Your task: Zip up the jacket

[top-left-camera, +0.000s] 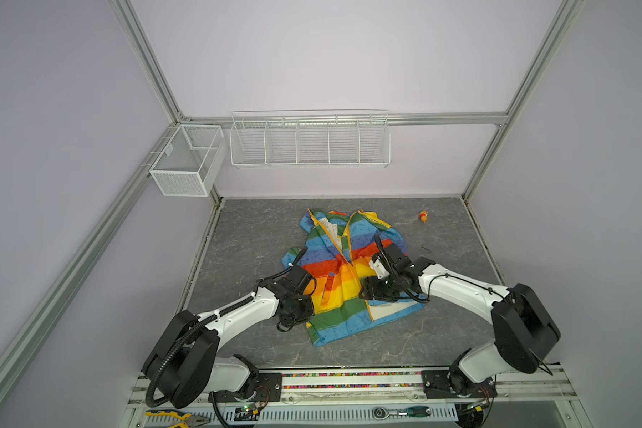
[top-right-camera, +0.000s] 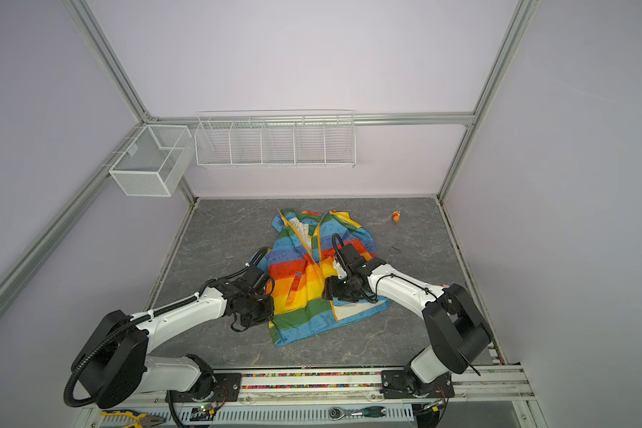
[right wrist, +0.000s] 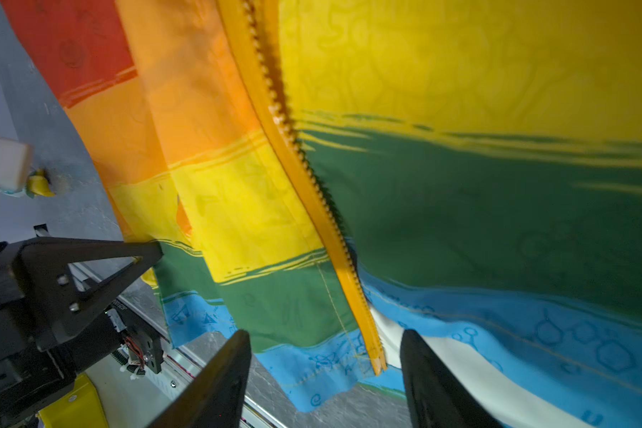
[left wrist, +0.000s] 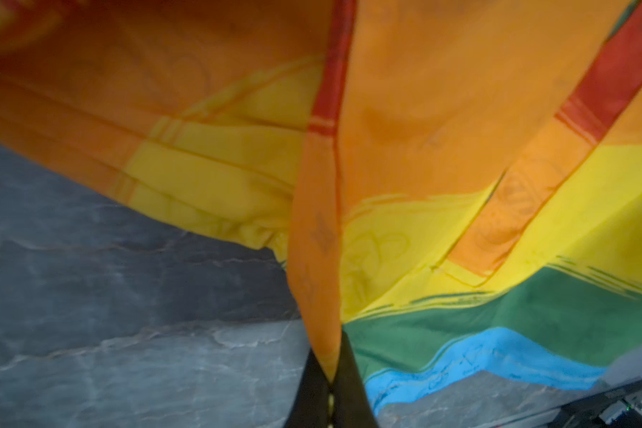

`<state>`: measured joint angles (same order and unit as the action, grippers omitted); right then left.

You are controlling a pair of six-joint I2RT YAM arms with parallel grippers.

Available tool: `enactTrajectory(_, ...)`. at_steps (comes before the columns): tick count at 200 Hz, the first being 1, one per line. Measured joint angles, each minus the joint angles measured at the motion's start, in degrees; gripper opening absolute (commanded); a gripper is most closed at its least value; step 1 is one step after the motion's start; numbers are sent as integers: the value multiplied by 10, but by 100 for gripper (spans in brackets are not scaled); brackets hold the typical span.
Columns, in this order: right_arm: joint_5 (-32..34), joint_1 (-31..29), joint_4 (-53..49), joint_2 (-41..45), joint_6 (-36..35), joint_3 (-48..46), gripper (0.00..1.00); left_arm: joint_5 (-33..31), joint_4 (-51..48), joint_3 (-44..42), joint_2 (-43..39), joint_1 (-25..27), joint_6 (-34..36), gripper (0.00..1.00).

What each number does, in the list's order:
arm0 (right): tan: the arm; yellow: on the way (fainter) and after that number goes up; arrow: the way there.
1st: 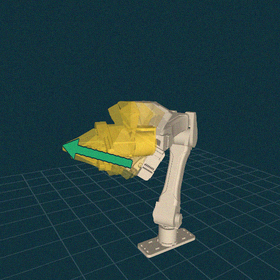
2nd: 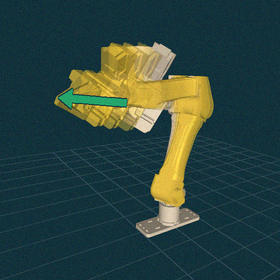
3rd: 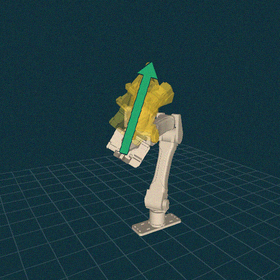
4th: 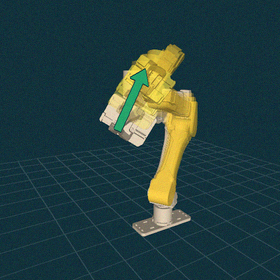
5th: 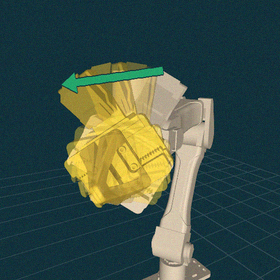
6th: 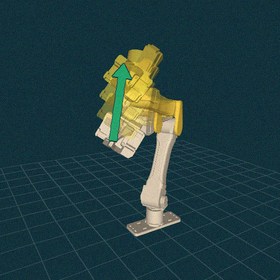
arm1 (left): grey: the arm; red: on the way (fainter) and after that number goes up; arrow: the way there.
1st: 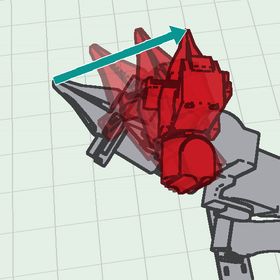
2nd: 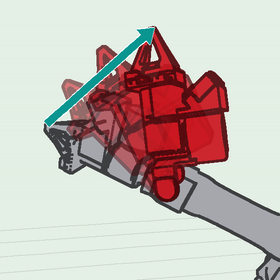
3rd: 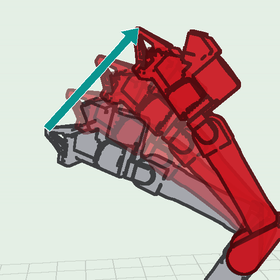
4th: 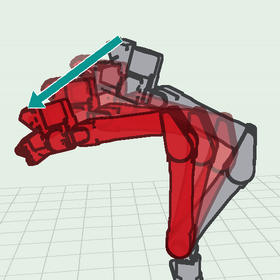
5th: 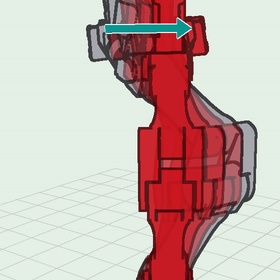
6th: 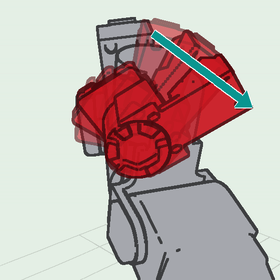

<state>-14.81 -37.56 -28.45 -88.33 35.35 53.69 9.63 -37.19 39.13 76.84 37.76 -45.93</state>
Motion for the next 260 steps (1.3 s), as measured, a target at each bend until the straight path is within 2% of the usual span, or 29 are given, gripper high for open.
enactTrajectory(33,9,-1,14,-16,2,0,66,-53,-28,0,-34,-3,-10,0)
enactTrajectory(59,11,-1,24,-37,4,0,65,-82,-47,0,-62,-26,-15,0)
enactTrajectory(74,11,-1,30,-46,6,0,64,-90,-51,-1,-77,-45,-17,27)
enactTrajectory(82,11,-1,33,-49,7,0,63,-95,-54,-2,-87,-55,-18,35)
enactTrajectory(129,10,-1,46,-55,12,0,62,-101,-92,12,-141,-63,-1,51)
enactTrajectory(168,11,-1,48,-55,13,-1,62,-85,-82,73,-142,26,5,55)
enactTrajectory(206,11,-1,49,-55,13,-2,62,-56,-13,82,-24,112,-11,55)
enactTrajectory(260,11,-1,54,-55,16,-9,62,-30,68,92,69,160,-41,56)
